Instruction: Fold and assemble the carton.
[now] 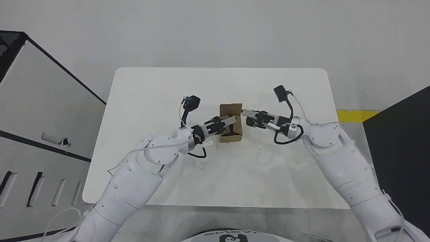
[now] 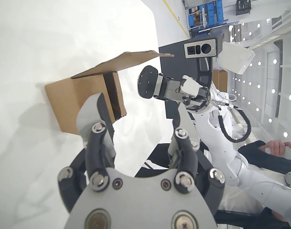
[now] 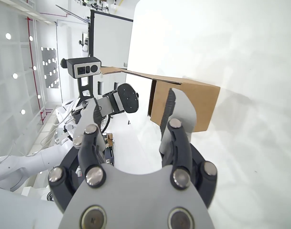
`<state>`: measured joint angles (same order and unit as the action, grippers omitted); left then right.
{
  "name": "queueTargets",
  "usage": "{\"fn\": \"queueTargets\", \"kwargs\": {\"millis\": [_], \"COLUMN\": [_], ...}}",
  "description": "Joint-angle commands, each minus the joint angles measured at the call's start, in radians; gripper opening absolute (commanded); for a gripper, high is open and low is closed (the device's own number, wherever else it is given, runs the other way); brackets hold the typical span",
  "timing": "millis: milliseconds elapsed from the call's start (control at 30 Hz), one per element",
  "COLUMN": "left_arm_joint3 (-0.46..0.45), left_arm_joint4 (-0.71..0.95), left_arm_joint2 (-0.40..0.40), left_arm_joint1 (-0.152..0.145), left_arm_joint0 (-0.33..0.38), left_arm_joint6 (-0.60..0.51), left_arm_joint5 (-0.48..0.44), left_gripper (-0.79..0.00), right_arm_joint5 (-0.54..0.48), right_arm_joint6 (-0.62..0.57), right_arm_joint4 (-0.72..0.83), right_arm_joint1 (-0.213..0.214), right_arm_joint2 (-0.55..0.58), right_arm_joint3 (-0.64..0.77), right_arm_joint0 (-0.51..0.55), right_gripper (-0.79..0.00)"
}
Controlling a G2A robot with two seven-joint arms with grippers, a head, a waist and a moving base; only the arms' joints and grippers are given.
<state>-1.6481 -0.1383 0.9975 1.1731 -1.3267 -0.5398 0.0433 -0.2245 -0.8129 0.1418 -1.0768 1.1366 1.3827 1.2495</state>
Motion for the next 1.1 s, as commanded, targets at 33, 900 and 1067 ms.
{"fn": "queueTargets", "kwargs": {"millis": [33,900,1067], "left_arm_joint3": [-0.017,0.027,0.059], "left_arm_joint4": [0.013,0.117,0.124], "left_arm_joint2": [0.008,-0.018,-0.031], "left_arm_joint1": [-0.003,0.001,0.008], "left_arm_joint0": [-0.027,-0.098,-0.086], "left_arm_joint6": [-0.002,-0.026,0.002], "left_arm_joint5": [-0.023,-0.119,-0.13], "left_gripper": [0.0,0.0,0.0], "right_arm_joint5": [-0.032,-0.159,-0.224], "right_arm_joint6": [0.006,0.035,0.009], "right_arm_joint4": [0.041,0.188,0.241], "right_arm_joint1": [0.004,-0.039,-0.079], "right_arm_joint2": [0.031,-0.032,-0.115], "right_arm_joint3": [0.008,-0.2,-0.331], "right_arm_joint0": [0.017,-0.135,-0.233], "right_gripper": [0.0,0.0,0.0]}}
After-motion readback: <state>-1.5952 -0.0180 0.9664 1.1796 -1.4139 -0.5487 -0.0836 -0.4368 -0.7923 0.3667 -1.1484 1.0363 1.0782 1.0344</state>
